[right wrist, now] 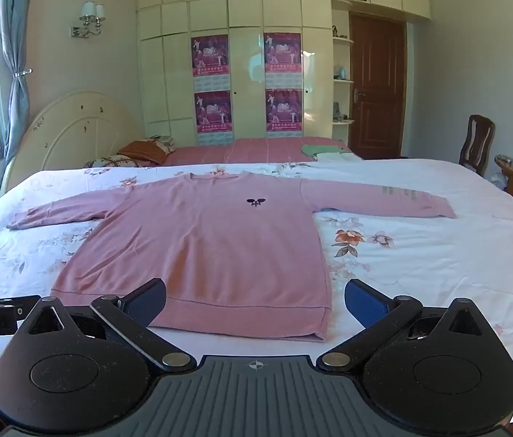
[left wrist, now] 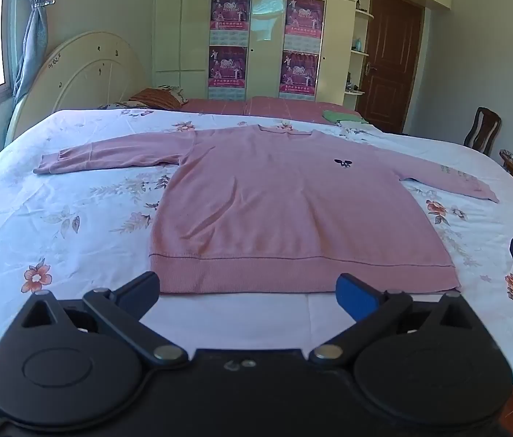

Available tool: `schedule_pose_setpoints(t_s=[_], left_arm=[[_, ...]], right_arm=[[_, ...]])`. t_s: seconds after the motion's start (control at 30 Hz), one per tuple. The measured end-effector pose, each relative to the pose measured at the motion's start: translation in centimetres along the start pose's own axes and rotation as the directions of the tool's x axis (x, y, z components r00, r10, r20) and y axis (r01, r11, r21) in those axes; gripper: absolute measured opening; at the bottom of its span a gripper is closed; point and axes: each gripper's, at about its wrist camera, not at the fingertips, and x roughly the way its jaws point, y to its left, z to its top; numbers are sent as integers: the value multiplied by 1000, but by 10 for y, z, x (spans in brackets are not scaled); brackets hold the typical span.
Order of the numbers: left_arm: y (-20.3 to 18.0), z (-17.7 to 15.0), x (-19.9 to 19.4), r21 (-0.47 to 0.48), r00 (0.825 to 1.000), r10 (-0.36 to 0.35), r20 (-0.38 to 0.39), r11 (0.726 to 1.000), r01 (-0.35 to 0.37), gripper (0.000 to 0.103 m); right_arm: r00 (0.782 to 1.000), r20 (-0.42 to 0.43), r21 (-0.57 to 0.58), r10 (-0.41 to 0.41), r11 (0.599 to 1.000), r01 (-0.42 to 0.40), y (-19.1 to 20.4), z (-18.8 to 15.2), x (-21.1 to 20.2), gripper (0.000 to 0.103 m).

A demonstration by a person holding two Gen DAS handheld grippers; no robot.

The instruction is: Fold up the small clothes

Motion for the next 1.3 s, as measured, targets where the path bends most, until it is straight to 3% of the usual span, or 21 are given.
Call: schedule_pose_setpoints(t_s=[1.3], left_arm=[[-1,0,3,10,1000,-6,17,1000,6,103]], right_arm=[[1000,16,17,-19,1000,19,-1,-1,-5,103]])
